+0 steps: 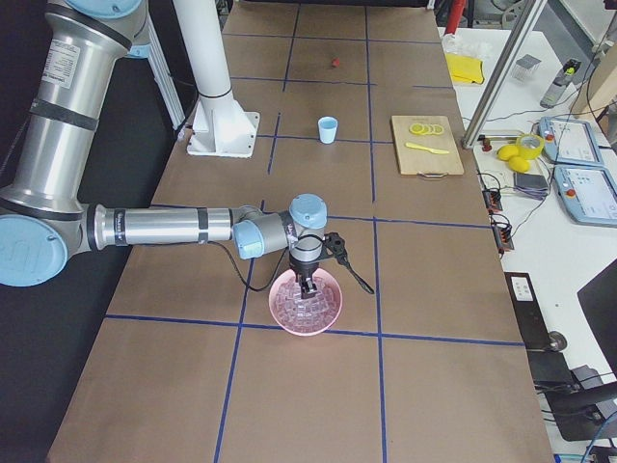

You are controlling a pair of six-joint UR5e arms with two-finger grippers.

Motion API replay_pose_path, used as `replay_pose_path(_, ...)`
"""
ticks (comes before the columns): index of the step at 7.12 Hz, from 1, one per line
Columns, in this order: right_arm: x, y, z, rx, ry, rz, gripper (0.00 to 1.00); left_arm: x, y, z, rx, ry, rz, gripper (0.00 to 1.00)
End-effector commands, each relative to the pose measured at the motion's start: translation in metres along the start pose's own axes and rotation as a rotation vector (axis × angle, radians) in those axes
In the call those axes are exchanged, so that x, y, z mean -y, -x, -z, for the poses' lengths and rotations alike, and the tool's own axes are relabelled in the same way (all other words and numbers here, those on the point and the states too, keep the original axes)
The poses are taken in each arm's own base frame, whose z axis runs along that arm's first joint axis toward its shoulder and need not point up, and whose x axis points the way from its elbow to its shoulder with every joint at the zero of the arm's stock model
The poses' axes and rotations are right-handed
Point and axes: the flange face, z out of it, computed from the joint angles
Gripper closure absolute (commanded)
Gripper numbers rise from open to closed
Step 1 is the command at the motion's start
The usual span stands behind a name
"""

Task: Put ice and strawberries in cup
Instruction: 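Grasp another ice cube from the pink bowl with the right gripper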

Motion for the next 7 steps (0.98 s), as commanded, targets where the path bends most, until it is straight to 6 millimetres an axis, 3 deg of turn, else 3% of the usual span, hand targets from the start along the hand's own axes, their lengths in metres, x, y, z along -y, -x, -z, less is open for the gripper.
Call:
replay_pose_path(1, -0.0024, 0.0018, -0.0056, 0.002, 0.015, 0.01, 0.49, -0.0001, 0.0004, -0.0004, 0.0, 0.001, -0.001, 0.0)
replay_pose_path(7, -0.0026, -0.0013, -0.0134, -0.021, 0.029, 0.048, 0.51, 0.0, 0.0003, -0.0003, 0.0, 0.0, -0.002, 0.0)
